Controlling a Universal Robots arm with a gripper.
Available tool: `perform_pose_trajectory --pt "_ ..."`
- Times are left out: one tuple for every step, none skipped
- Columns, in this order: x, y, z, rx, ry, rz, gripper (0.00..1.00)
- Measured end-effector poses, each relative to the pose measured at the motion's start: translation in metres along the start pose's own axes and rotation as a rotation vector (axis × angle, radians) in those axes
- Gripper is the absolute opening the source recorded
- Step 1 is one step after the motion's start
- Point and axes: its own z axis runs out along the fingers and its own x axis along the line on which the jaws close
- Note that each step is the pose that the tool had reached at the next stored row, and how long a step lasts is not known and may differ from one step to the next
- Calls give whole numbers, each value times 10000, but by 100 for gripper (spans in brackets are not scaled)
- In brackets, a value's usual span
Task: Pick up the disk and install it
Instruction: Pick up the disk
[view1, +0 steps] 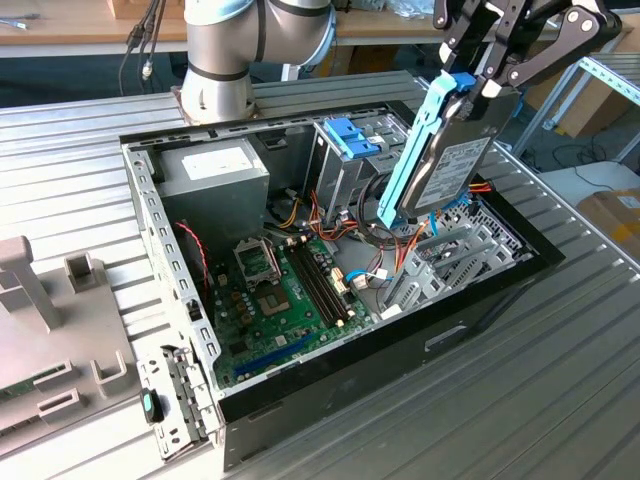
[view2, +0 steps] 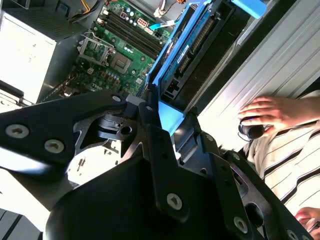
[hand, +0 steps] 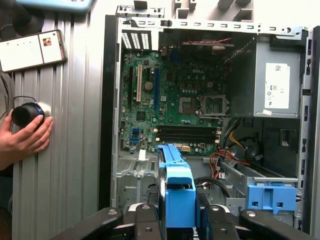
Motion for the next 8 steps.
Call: perform_pose_trajectory --pt "0 0 0 0 0 0 36" --pt "1 0 0 0 0 0 36" --pt "4 0 0 0 -1 0 36" --pt "8 0 1 0 -1 0 36" --pt "11 0 0 0 0 0 36" --pt "12 0 0 0 0 0 36" --pt "13 0 0 0 0 0 36" --pt "14 0 0 0 -1 0 36"
